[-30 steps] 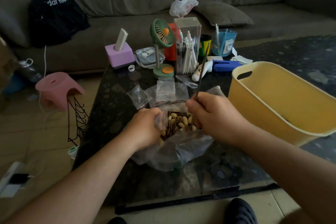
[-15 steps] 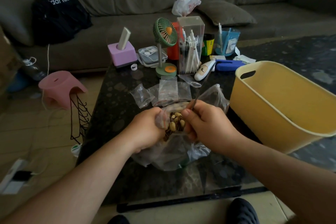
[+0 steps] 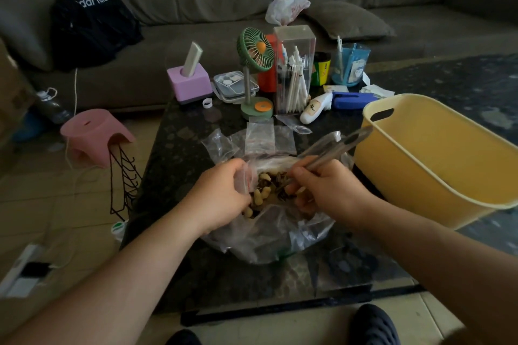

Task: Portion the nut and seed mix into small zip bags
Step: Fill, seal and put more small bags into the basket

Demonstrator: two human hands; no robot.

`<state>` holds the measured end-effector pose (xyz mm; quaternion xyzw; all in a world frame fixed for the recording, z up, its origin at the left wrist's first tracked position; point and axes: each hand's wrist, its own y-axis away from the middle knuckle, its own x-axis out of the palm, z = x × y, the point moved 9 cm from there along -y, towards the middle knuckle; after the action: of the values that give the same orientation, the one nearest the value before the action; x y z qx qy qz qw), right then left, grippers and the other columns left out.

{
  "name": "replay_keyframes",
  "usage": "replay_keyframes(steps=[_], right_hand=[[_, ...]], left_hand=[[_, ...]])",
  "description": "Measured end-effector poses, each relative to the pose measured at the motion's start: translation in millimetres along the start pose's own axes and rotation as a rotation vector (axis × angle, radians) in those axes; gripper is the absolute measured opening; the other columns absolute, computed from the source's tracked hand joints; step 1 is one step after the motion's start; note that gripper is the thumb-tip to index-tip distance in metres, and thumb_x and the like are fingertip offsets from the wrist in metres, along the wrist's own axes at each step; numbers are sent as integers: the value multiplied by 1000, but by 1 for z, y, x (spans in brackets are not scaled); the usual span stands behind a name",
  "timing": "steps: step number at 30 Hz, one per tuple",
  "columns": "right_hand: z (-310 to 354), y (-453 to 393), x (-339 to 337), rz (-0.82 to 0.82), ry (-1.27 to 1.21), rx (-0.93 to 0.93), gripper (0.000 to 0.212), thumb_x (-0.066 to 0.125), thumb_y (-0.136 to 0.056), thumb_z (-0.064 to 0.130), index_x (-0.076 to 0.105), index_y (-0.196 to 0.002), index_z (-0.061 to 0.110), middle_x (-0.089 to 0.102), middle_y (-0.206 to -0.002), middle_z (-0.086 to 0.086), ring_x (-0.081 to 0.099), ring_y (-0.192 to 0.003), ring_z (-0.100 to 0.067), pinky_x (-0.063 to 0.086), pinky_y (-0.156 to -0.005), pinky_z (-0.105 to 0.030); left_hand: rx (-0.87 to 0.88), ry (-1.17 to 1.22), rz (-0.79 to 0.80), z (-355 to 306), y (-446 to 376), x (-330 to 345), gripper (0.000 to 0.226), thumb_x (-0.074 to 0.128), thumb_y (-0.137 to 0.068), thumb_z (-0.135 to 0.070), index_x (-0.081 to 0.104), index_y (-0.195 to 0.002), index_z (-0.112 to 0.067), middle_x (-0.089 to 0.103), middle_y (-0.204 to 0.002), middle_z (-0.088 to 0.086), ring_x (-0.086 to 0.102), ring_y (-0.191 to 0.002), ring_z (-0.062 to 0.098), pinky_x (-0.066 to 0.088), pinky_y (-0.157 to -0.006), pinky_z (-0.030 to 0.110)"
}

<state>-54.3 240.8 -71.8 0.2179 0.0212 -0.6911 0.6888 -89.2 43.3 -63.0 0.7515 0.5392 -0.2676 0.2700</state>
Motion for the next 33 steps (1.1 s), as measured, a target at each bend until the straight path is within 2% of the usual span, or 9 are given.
replay_keyframes(steps=[5,9,11,13,15,19,23,30,33], right_hand=[[-2,0,-5,-2,-208,73,25,49,-110,25,67,-108,8,73,-92,-17,68,-74,-29,61,-71,-44],[6,4,-18,-15,-259,78,27,47,-111,26,64,-113,5,66,-93,-17,66,-75,-27,63,-66,-38],[13,6,-27,-10,-240,66,28,46,-111,26,64,-114,5,65,-93,-16,65,-76,-27,63,-72,-45],[18,8,-37,-27,-198,45,28,46,-111,27,66,-112,7,67,-92,-15,66,-77,-28,63,-79,-51],[23,8,-47,-49,-154,28,28,47,-111,28,68,-109,9,68,-90,-14,66,-74,-27,63,-76,-48],[25,7,-58,-73,-97,8,27,49,-110,30,70,-104,13,71,-89,-13,68,-68,-25,64,-73,-48],[30,11,-65,-74,-40,-7,27,49,-110,30,69,-107,13,72,-92,-14,69,-71,-24,64,-77,-50],[41,18,-80,-106,-42,-24,29,49,-109,30,69,-104,10,70,-91,-16,68,-75,-27,64,-74,-46],[50,24,-92,-168,-69,-73,31,48,-110,32,68,-101,11,67,-85,-12,67,-76,-26,62,-69,-40]], left_hand=[[27,-73,-19,-7,3,-3,27,79,-87,-26,59,-101,-37,65,-102,-14,64,-92,4,48,-69,24],[49,-70,-83,-12,4,-11,27,80,-88,-33,55,-97,-32,62,-85,-11,61,-76,5,42,-62,23],[64,-39,-81,-13,4,-12,34,81,-86,-38,52,-103,-33,60,-84,-11,61,-77,7,47,-64,28],[57,22,-7,-12,4,-8,57,80,-78,-53,43,-119,-37,65,-103,-7,66,-92,10,57,-79,38],[59,69,81,-11,5,-2,81,76,-68,-65,31,-132,-44,62,-129,-5,64,-114,14,55,-101,45],[96,115,190,-16,9,9,86,70,-75,-72,20,-143,-56,47,-155,-3,52,-136,14,44,-118,44],[144,69,157,-19,10,10,87,57,-72,-92,23,-144,-58,51,-154,-9,57,-132,8,50,-113,43],[153,-44,41,-21,11,10,71,82,-77,-63,38,-132,-56,59,-121,-22,60,-108,-2,58,-95,36],[148,-84,-21,-22,9,13,66,84,-75,-63,44,-126,-54,60,-116,-21,60,-101,-2,55,-80,30]])
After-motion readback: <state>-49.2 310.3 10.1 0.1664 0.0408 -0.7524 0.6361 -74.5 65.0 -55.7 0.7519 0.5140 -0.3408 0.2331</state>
